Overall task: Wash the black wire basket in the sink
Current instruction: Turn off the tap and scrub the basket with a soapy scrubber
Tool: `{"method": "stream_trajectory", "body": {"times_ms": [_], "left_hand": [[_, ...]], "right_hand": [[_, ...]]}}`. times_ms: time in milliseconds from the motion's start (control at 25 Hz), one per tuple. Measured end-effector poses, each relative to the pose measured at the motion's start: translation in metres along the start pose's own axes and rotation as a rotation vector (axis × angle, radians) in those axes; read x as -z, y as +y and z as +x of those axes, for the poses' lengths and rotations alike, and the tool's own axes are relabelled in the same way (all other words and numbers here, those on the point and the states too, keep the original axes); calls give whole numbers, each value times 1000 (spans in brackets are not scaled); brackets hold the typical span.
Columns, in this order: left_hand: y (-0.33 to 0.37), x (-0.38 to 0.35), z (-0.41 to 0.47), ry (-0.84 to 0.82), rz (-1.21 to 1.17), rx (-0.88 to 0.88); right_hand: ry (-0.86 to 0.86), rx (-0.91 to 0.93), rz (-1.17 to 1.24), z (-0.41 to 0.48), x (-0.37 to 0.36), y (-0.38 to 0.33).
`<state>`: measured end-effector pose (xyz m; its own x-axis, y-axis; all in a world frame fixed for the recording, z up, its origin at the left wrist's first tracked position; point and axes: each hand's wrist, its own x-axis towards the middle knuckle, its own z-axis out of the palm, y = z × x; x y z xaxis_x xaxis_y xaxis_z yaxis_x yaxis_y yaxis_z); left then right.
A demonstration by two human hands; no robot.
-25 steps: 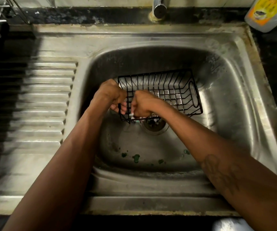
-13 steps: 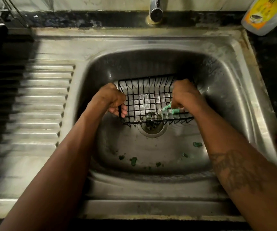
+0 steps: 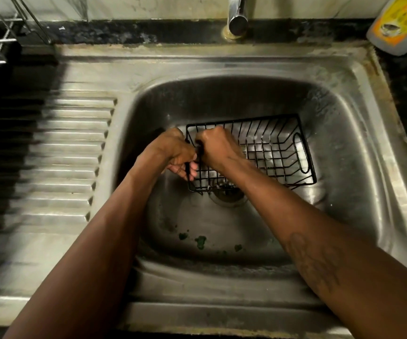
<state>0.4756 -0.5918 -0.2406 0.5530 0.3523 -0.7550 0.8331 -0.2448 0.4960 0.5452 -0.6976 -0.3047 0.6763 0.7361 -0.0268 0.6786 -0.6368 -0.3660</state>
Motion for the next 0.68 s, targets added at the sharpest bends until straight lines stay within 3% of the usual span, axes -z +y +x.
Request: {"method": "stream_trajectory", "body": {"times_ms": [120, 360, 480, 600, 680], "left_hand": [[1, 1, 1, -5, -12, 3], [-2, 5, 3, 27, -17, 19], [-5, 12, 10, 105, -48, 33], [-8, 15, 11, 399, 127, -182], [-6, 15, 7, 401, 98, -237]], "right_hand": [[-27, 5, 91, 1, -1, -1], [72, -297, 93, -20, 37, 45], [237, -188, 145, -20, 53, 52], [443, -106, 239, -10, 54, 32], [444, -67, 285, -5, 47, 18]]}}
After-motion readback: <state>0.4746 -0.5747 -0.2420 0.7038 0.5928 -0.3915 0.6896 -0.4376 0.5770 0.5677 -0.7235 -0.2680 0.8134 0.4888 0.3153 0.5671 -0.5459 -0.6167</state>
